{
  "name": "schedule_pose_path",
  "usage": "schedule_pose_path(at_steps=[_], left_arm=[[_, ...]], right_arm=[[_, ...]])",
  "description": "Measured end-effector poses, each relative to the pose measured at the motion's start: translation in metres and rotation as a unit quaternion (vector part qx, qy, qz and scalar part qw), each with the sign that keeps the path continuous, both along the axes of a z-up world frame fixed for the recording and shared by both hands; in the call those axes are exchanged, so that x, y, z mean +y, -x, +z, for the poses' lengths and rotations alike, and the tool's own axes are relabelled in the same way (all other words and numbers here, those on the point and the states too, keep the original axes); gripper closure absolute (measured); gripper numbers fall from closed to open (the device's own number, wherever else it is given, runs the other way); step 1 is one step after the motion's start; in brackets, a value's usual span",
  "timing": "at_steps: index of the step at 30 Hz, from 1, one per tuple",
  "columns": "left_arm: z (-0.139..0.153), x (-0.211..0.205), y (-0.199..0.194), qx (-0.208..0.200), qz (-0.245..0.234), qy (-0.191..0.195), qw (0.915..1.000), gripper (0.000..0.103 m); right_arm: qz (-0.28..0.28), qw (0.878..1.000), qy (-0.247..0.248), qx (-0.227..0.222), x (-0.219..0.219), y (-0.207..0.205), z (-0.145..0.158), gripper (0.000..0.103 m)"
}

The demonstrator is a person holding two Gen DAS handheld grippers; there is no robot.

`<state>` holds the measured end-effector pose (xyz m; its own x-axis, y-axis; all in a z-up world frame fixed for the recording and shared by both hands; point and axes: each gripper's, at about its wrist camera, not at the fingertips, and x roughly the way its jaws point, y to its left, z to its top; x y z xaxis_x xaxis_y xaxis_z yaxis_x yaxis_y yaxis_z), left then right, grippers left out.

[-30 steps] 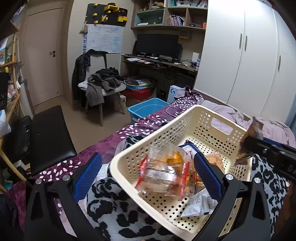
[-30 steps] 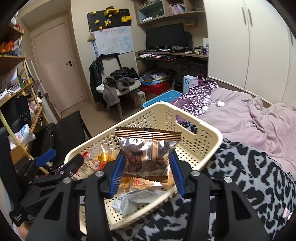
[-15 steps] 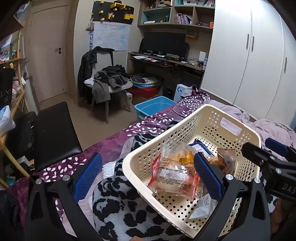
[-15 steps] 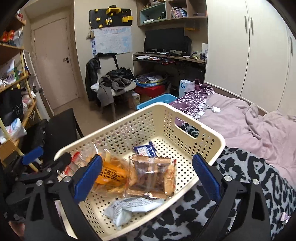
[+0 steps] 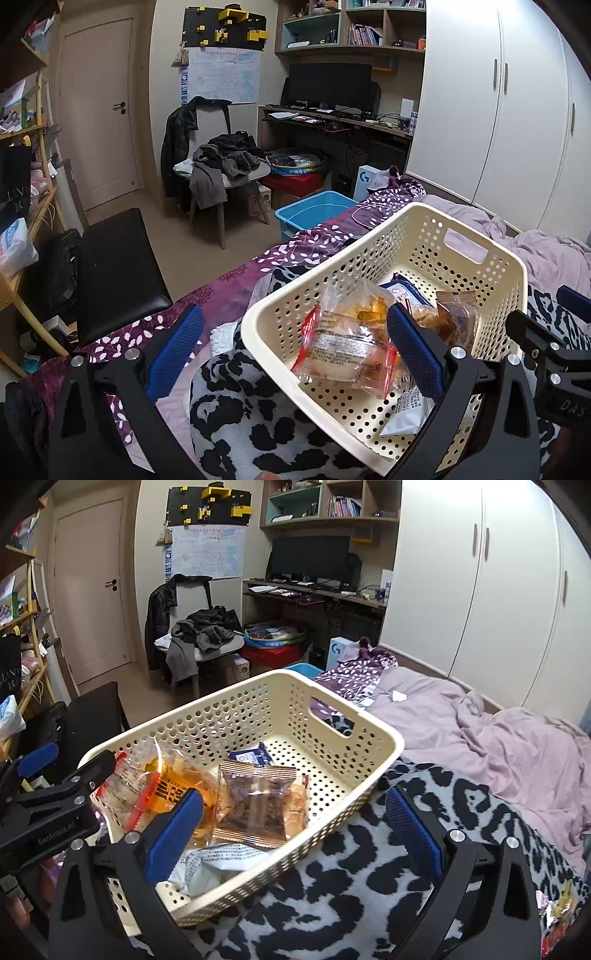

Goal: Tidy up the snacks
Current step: 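Lower the cracker bag and nut pack into the basket and open both grippers, then withdraw both grippers from the basket toward the snacks on the bedspread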

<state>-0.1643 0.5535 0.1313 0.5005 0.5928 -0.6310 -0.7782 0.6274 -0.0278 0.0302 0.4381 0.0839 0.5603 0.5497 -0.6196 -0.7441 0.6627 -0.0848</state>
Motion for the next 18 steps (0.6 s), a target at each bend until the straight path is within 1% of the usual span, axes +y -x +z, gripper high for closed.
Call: schedule_pose_path(at_steps=[3, 12, 18], left_arm=[[0.0, -0.004, -0.001, 0.001, -0.004, -0.002, 1.0, 0.002], [0.005, -0.014, -0.005, 0.003, -0.01, -0.008, 0.9999, 0.002], [0.007, -0.025, -0.012, 0.006, -0.023, -0.013, 0.9996, 0.002]], right_arm=[[-0.006, 1.0, 0.0, -0.008, -0.005, 0.002, 0.002, 0.005], [-0.032, 0.999, -0.005, -0.01, -0.025, -0.001, 0.004, 0.005], [-0.044, 0.999, -0.008, -0.016, -0.038, -0.002, 0.006, 0.005]])
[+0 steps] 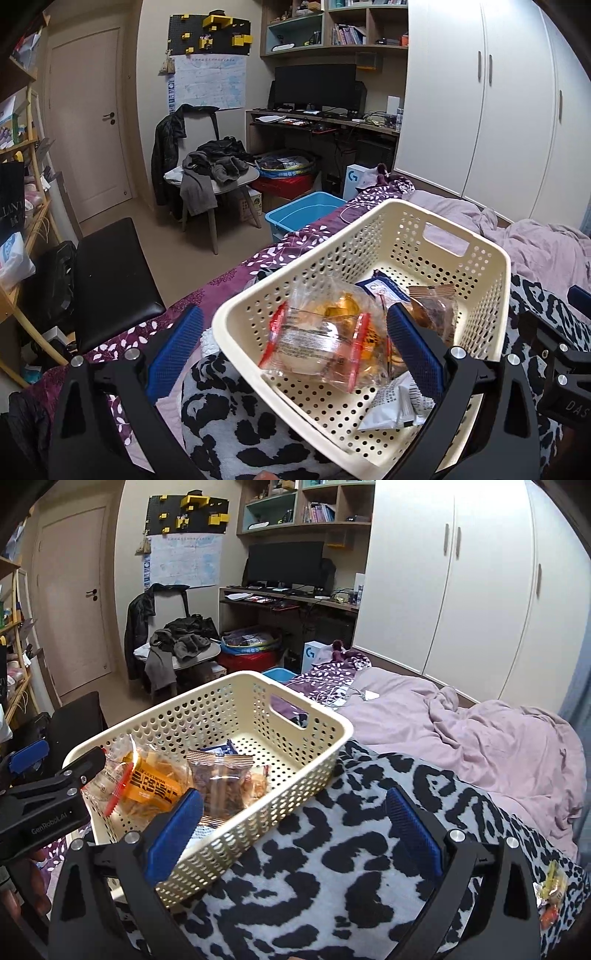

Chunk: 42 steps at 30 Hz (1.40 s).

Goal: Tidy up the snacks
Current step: 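Withdraw both grippers from the basket toward the snacks on the bedspread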

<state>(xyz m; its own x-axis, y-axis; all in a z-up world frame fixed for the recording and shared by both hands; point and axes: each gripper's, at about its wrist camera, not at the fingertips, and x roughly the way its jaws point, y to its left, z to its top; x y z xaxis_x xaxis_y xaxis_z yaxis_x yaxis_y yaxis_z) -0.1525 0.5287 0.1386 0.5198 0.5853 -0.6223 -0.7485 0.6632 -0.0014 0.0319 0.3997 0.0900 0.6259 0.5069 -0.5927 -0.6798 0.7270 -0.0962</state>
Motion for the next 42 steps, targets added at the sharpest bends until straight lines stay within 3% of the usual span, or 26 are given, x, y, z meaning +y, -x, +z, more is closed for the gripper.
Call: schedule_pose_path(at_steps=[22, 42], left_arm=[[0.012, -0.065, -0.038, 0.013, -0.069, -0.026, 0.9972, 0.002], [0.021, -0.144, -0.077, 0.03, -0.154, -0.055, 0.986, 0.002]], right_arm=[[-0.089, 0.996, -0.004, -0.022, -0.08, -0.008, 0.006, 0.005], [-0.166, 0.986, -0.02, -0.017, -0.16, -0.018, 0.006, 0.005]])
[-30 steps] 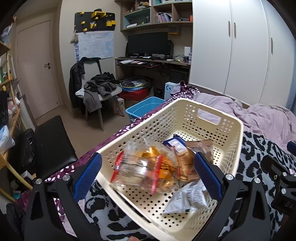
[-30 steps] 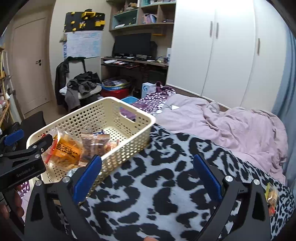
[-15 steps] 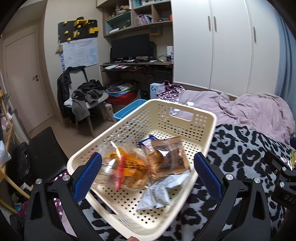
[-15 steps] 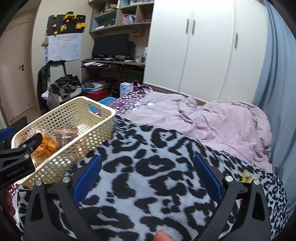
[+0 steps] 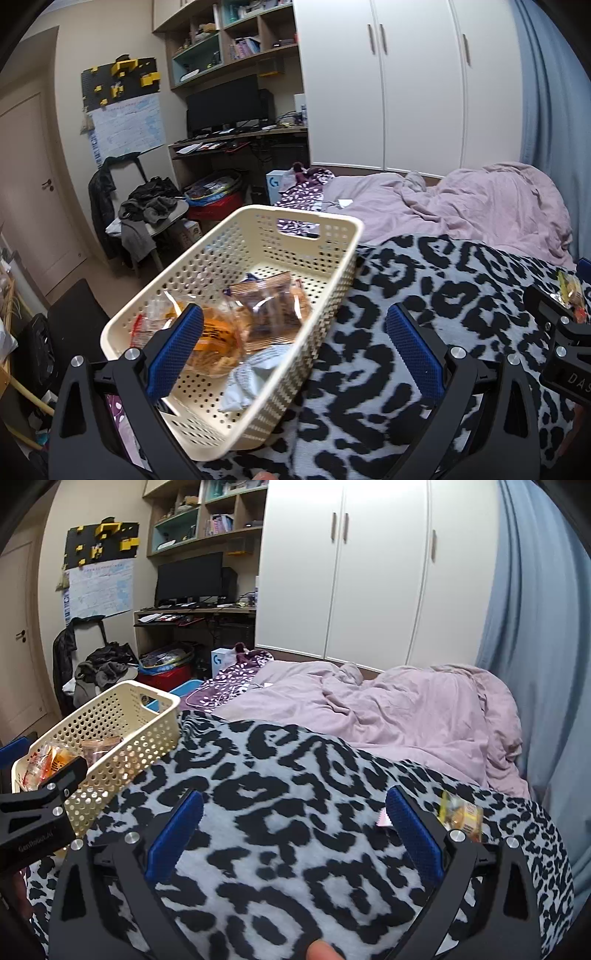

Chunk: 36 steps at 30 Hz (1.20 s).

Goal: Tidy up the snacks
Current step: 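Withdraw both grippers from the basket toward the snacks on the bedspread, then lower the left gripper onto the pink candy pack and close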

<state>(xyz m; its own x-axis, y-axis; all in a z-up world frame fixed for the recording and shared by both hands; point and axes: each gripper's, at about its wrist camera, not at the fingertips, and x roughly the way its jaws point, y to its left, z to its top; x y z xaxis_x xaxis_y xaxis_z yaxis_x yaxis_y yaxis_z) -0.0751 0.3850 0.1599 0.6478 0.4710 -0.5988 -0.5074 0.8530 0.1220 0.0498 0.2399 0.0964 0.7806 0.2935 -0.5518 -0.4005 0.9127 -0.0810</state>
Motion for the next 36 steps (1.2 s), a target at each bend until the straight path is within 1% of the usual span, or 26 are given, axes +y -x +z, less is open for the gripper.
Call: schedule_pose_path(at_steps=[19, 27, 36], left_arm=[[-0.005, -0.064, -0.032, 0.017, -0.07, -0.015, 0.9973, 0.002], [-0.009, -0.084, -0.044, 0.023, -0.089, -0.018, 0.9956, 0.002], [-0.014, -0.106, -0.056, 0.035, -0.115, -0.019, 0.9926, 0.002]], right_arm=[[-0.053, 0.998, -0.017, 0.014, -0.058, -0.008, -0.007, 0.005], [-0.075, 0.997, -0.023, 0.022, -0.082, -0.014, -0.012, 0.005], [-0.107, 0.993, -0.025, 0.041, -0.114, -0.022, -0.026, 0.005]])
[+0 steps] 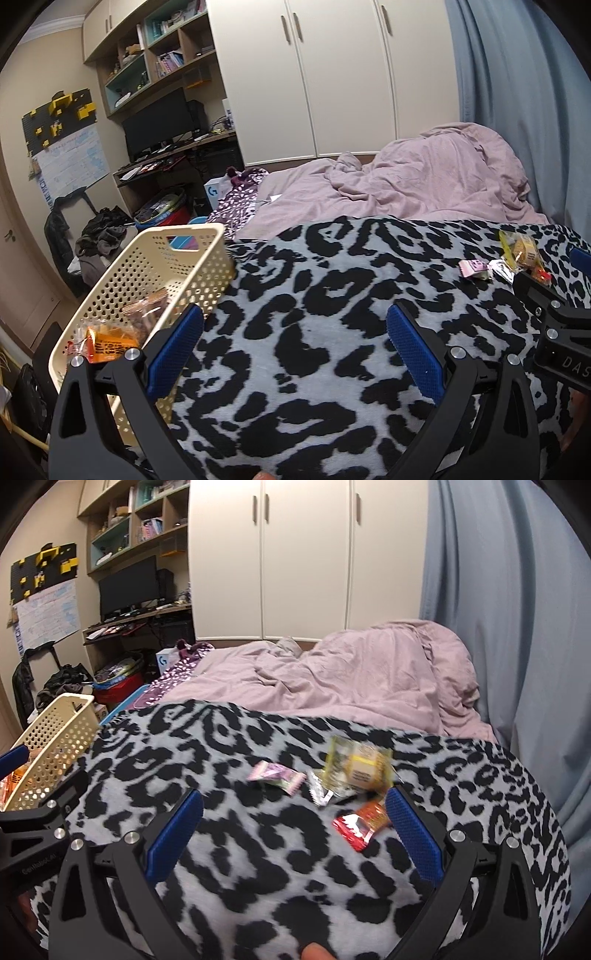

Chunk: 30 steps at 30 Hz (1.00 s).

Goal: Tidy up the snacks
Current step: 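Lower the left gripper onto the pink candy pack and close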

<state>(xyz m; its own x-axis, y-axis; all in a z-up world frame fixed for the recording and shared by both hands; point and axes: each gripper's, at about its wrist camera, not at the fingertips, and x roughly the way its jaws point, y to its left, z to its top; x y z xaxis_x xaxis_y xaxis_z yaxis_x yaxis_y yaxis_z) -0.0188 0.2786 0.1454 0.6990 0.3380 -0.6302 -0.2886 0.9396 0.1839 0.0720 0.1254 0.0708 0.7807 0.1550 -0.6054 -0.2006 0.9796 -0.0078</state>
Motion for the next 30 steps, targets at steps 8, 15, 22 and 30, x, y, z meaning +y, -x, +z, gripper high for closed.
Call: schedule_pose_path(at_steps=[8, 15, 22, 30], left_arm=[[-0.006, -0.02, -0.013, 0.012, -0.023, -0.001, 0.9997, 0.002], [-0.012, -0.037, -0.024, 0.023, -0.045, 0.001, 0.9987, 0.002], [-0.016, -0.058, -0.04, 0.038, -0.076, 0.005, 0.9963, 0.002], [-0.021, -0.073, -0.059, 0.057, -0.104, 0.015, 0.9928, 0.002]], right_arm=[[-0.042, 0.999, -0.008, 0.022, -0.04, -0.007, -0.015, 0.005], [-0.075, 0.996, -0.025, 0.048, -0.075, -0.012, -0.029, 0.005], [-0.081, 0.994, -0.028, 0.067, -0.095, -0.016, -0.037, 0.005], [-0.088, 0.993, -0.025, 0.075, -0.106, -0.016, -0.04, 0.005]])
